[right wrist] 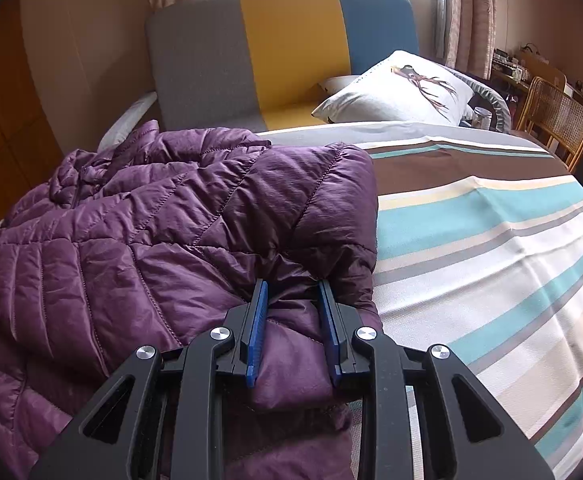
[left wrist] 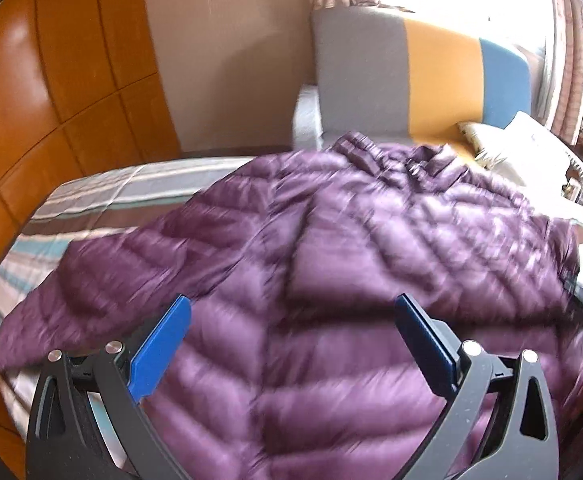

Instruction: Fold large clothes

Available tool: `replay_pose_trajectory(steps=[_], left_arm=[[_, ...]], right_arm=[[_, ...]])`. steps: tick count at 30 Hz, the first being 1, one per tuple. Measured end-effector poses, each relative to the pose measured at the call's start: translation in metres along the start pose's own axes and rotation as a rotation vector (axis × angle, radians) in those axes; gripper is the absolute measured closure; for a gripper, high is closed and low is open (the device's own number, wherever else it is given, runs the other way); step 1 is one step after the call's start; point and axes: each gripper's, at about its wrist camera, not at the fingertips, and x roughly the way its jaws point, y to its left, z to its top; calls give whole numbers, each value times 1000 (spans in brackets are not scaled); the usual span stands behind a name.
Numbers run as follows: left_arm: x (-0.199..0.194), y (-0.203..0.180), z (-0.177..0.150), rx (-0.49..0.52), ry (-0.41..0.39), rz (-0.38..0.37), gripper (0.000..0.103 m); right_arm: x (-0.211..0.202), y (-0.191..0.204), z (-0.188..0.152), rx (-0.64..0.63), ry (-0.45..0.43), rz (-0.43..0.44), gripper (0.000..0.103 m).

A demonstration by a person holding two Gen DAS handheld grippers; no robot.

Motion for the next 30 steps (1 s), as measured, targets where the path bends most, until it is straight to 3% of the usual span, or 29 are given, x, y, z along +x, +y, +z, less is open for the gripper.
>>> replay_pose_trajectory(steps=[5, 8, 13, 20, 26, 30], left_arm=[[35, -33, 26, 52, -8, 24, 2], [70, -36, 27, 49, 75, 52, 3], [99, -17, 9, -60, 155, -36, 2], [96, -19, 9, -58, 151, -32, 2], [73, 2, 2, -89, 140, -82, 2], [55, 17, -2, -72, 106, -49, 2]], right_arm=[[0, 0, -1, -4, -4, -6, 76], [0, 0, -1, -4, -5, -5, 76], [3, 4, -2, -22, 2, -26, 76], [5, 9, -2, -47, 0, -58, 76], [5, 10, -2, -57, -2, -74, 76], [5, 9, -2, -57, -2, -74, 76]])
